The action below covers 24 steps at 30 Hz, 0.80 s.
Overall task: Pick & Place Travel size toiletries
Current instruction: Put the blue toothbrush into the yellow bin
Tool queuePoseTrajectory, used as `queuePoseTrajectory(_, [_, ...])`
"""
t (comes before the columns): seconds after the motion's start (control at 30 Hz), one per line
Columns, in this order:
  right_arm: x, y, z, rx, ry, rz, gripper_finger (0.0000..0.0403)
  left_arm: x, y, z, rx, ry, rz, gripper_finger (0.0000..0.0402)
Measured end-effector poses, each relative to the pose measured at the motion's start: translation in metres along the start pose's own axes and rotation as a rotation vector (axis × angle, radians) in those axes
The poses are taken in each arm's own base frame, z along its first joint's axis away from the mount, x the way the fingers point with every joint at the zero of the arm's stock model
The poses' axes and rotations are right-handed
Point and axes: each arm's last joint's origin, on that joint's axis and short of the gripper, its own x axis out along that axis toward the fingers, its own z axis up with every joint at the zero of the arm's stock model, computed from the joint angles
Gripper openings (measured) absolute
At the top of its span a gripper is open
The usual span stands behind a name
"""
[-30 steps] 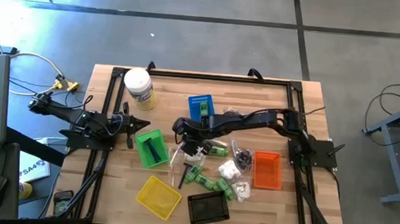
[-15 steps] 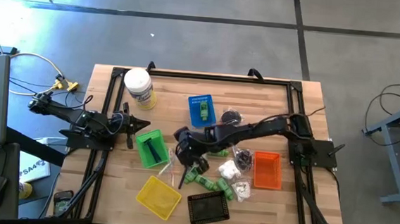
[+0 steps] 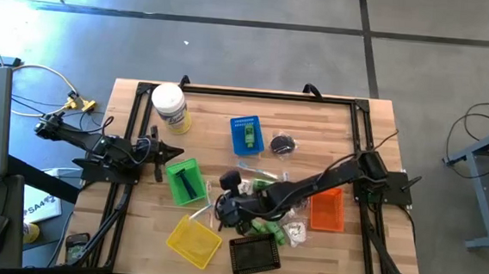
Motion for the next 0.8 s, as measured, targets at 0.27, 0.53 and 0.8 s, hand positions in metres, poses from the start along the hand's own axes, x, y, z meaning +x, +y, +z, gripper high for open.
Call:
queuePoseTrajectory(0.27, [0.004, -0.014, -0.007, -0.154, 0.103, -0.183, 0.0010, 0.009, -0.014, 0.011, -0.129, -0.051, -0.218, 0.0000])
queuePoseTrajectory(0.53, [0.010, -0.041, -0.017, -0.430, 0.296, -0.392, 0.0010, 0.029, -0.030, 0.028, -0.194, -0.114, -0.289, 0.0013])
queuePoseTrajectory(0.8, [0.009, -0.054, -0.007, -0.634, 0.353, -0.518, 0.0010, 0.041, -0.042, 0.069, -0.159, 0.070, -0.267, 0.0123])
